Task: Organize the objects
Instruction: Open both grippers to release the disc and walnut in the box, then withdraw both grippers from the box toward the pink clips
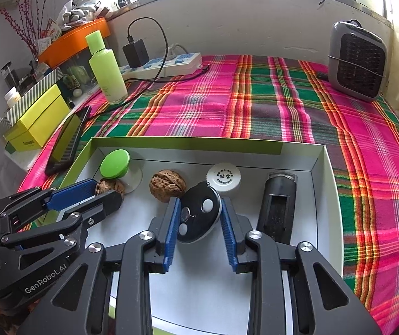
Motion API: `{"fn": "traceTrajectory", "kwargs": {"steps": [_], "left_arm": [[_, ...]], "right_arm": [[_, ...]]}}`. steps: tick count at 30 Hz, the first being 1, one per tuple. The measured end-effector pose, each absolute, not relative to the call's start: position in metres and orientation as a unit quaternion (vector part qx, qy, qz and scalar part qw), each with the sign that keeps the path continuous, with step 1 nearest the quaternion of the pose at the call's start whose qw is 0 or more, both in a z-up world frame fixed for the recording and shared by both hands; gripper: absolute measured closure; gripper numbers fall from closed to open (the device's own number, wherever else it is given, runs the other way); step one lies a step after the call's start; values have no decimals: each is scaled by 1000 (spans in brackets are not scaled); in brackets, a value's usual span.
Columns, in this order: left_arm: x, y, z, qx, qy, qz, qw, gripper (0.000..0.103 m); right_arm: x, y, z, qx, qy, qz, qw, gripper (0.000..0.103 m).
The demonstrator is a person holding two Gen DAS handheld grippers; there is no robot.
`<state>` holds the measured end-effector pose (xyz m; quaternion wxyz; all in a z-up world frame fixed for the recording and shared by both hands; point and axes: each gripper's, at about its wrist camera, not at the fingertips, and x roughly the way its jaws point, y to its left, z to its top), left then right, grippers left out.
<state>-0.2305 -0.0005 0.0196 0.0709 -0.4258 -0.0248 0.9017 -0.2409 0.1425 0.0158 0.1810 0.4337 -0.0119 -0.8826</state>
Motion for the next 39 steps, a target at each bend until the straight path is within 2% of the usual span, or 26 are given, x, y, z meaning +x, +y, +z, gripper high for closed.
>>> {"fn": "traceTrajectory", "kwargs": {"steps": [14, 16, 18, 39], "left_arm": [[-223, -5, 25, -420, -29, 905, 66, 60], [-221, -5, 26, -419, -30, 905, 64, 60], [-219, -4, 28, -416, -30, 906, 66, 59], [-184, -5, 45, -395, -33, 916, 62, 56]], "right_arm": [[-235, 148, 21, 428, -18, -887, 172, 64], [-233, 149, 22, 426, -18, -888, 172, 63], [-232, 150, 23, 423, -21, -889, 172, 55], [-198, 156, 41, 397, -21, -901, 170, 55]]}}
